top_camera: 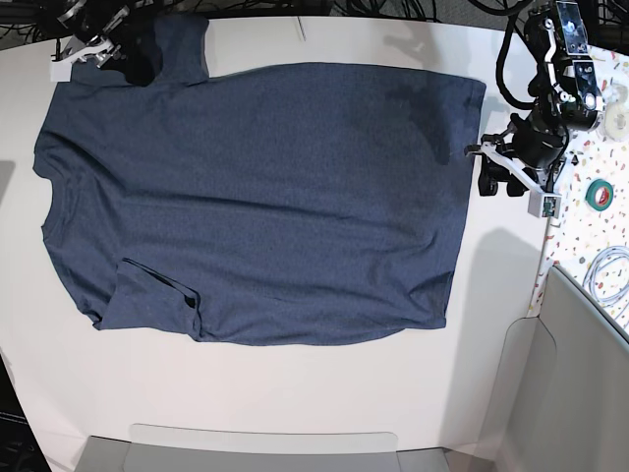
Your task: Layout the t-shirt on the table in an organized manner, then fold the t-shirt properly
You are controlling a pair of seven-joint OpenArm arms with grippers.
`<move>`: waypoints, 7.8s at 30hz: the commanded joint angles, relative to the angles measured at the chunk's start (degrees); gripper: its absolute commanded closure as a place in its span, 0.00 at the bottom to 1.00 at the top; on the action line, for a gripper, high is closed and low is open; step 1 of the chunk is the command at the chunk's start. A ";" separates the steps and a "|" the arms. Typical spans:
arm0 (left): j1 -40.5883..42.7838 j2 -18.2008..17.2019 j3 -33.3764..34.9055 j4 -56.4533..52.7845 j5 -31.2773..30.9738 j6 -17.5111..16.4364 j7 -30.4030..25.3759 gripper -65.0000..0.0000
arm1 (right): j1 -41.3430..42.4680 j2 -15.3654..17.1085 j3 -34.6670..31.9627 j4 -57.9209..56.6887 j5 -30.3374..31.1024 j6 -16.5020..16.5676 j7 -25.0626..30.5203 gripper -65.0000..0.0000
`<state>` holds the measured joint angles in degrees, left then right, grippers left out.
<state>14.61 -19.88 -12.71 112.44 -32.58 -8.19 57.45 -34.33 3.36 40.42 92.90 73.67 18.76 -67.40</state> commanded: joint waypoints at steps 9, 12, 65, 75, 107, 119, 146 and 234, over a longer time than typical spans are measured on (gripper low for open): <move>-0.59 -0.74 -0.43 1.01 -0.43 -0.12 -0.79 0.56 | -3.70 2.84 -1.08 -1.34 -12.88 -3.95 -6.49 0.53; -0.59 -0.65 -0.43 1.01 -0.43 -0.12 -0.79 0.56 | -3.70 2.93 -1.08 -1.34 -12.88 -3.95 -6.49 0.53; 13.83 4.80 -22.59 -26.33 -40.35 -0.12 22.55 0.53 | -1.59 5.48 -1.08 -1.34 -13.32 -4.04 -9.22 1.00; 13.56 4.89 -18.37 -26.33 -40.35 -0.12 22.55 0.56 | -1.59 5.48 -1.08 -1.34 -13.32 -4.04 -9.22 1.00; 13.92 4.80 -16.17 -10.60 -40.26 -0.12 22.55 1.00 | -3.43 6.36 -3.02 16.68 -13.23 -4.21 -9.13 1.00; 12.16 4.71 -15.64 -10.16 -39.73 -0.12 22.55 1.00 | -0.35 6.36 -2.93 20.99 -13.14 -4.21 -9.04 1.00; -0.15 4.54 -15.64 -10.25 -39.47 0.23 22.55 1.00 | 17.75 7.06 -3.02 20.64 -18.77 -4.39 -8.96 1.00; -6.22 4.45 -11.77 -17.81 -33.58 0.32 22.55 0.59 | 45.62 8.03 -18.75 -3.63 -44.35 -4.04 -8.78 0.25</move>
<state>8.91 -14.66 -24.16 93.86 -65.08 -7.73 79.70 9.87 10.61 21.56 88.23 28.42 14.39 -76.95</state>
